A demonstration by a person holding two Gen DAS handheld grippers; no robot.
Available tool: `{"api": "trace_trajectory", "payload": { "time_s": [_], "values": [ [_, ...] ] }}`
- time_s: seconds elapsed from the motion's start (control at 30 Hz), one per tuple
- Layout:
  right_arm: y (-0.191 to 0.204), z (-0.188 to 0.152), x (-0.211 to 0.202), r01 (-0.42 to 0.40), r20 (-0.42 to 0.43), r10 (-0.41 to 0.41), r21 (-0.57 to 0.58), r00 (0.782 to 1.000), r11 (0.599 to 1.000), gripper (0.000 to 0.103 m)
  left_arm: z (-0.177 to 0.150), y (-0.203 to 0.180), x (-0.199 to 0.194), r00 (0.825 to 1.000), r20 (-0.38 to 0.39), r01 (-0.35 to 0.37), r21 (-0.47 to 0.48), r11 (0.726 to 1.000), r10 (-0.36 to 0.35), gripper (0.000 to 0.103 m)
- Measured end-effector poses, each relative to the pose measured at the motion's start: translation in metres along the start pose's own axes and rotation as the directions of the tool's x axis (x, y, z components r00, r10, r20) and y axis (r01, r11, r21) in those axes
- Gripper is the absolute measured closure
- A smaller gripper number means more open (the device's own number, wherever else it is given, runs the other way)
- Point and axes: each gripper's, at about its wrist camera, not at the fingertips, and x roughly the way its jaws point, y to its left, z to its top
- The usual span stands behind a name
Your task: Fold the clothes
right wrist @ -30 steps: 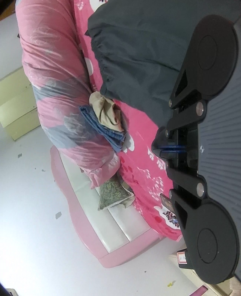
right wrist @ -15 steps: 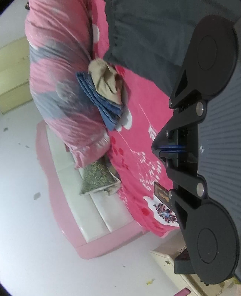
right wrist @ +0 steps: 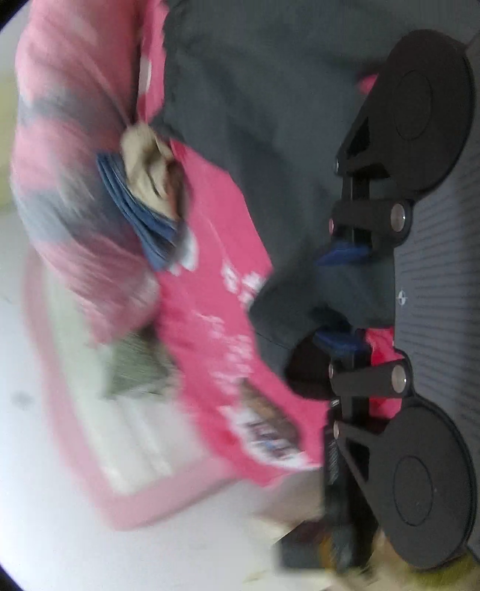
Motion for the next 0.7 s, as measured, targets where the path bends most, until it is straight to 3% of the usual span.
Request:
{"api": "trace_trajectory", "payload": {
  "time_s": [0.13,0.27,0.37,0.5,0.63,0.7],
  "values": [
    [-0.043,-0.017,-0.05,0.052,0.052,-0.064,0.21,0.997,0.976,0.059,0.001,-0.004,-0.001,1.0,0.013,-0.016,0.03,0.999,0.016,0.098],
    [-0.07,-0.042,-0.084,0.238,0.042,-0.262,0.299,0.964,0.924,0.059,0.002,-0.013,0.001,0.999,0.034,-0.037,0.06,0.997,0.035,0.079],
    [-0.085,-0.057,-0.116,0.378,0.077,-0.434,0.372,0.898,0.848,0.056,0.002,-0.02,0.002,0.997,0.051,-0.056,0.087,0.995,0.051,0.07],
    [-0.126,-0.072,-0.163,0.459,0.087,-0.602,0.564,0.794,0.687,0.045,0.002,-0.023,0.006,0.995,0.063,-0.078,0.088,0.993,0.072,0.07],
    [-0.186,-0.086,-0.189,0.463,0.038,-0.686,0.711,0.726,0.529,0.044,0.001,-0.024,0.008,0.993,0.073,-0.103,0.082,0.991,0.097,0.07],
    [-0.209,-0.092,-0.199,0.449,0.042,-0.707,0.746,0.706,0.493,0.044,0.001,-0.025,0.007,0.989,0.079,-0.131,0.081,0.988,0.125,0.07]
  ]
}}
